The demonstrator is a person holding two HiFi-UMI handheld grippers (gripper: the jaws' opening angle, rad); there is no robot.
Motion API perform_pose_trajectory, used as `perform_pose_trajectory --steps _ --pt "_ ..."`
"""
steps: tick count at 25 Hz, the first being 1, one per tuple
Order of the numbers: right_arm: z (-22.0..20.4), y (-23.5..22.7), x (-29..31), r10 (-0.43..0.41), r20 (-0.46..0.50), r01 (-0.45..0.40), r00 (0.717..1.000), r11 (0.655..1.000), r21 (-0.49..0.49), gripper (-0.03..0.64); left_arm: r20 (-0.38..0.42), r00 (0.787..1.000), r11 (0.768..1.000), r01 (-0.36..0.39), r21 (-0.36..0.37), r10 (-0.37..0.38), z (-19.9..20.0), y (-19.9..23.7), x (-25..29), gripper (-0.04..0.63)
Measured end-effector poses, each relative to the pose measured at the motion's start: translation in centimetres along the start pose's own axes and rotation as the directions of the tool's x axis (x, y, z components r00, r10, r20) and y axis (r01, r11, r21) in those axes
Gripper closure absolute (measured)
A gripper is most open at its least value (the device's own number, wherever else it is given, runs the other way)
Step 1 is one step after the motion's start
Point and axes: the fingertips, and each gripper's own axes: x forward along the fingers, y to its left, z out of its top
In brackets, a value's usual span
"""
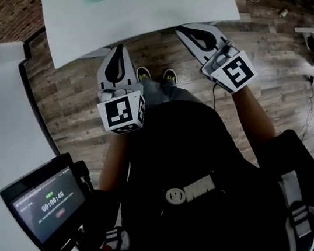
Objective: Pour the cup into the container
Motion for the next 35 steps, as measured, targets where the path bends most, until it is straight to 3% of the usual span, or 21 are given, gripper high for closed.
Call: perform_pose_trajectory --steps 12,21,30,35 --pt "-0.7 4.6 -0.6 0.016 -0.044 -0.014 0.999 0.999 0.042 0.611 -0.046 0.999 0.999 0.023 -0.036 -0.025 -2.0 -0.6 -2.7 0.597" --pt "-1.8 19.4 -8.6 -0.007 -0.006 0.007 1.000 0.999 -0.046 0.611 0.053 0.997 0.999 0.051 -0.012 -0.050 -7.1 -5.0 -18.1 0.597" --pt "-2.3 28.7 -14.8 -0.039 -0.031 0.037 0.999 0.997 -0.066 0.611 0.069 0.996 0.998 0.057 -0.017 -0.056 -10.6 -7.7 -28.6 0.597" --pt "-3.1 31.5 -17.4 -0.044 -0.064 0.040 0.997 0.997 -0.061 0.611 0.066 0.996 0.997 0.066 -0.026 -0.064 -11.7 -9.2 -31.6 0.597"
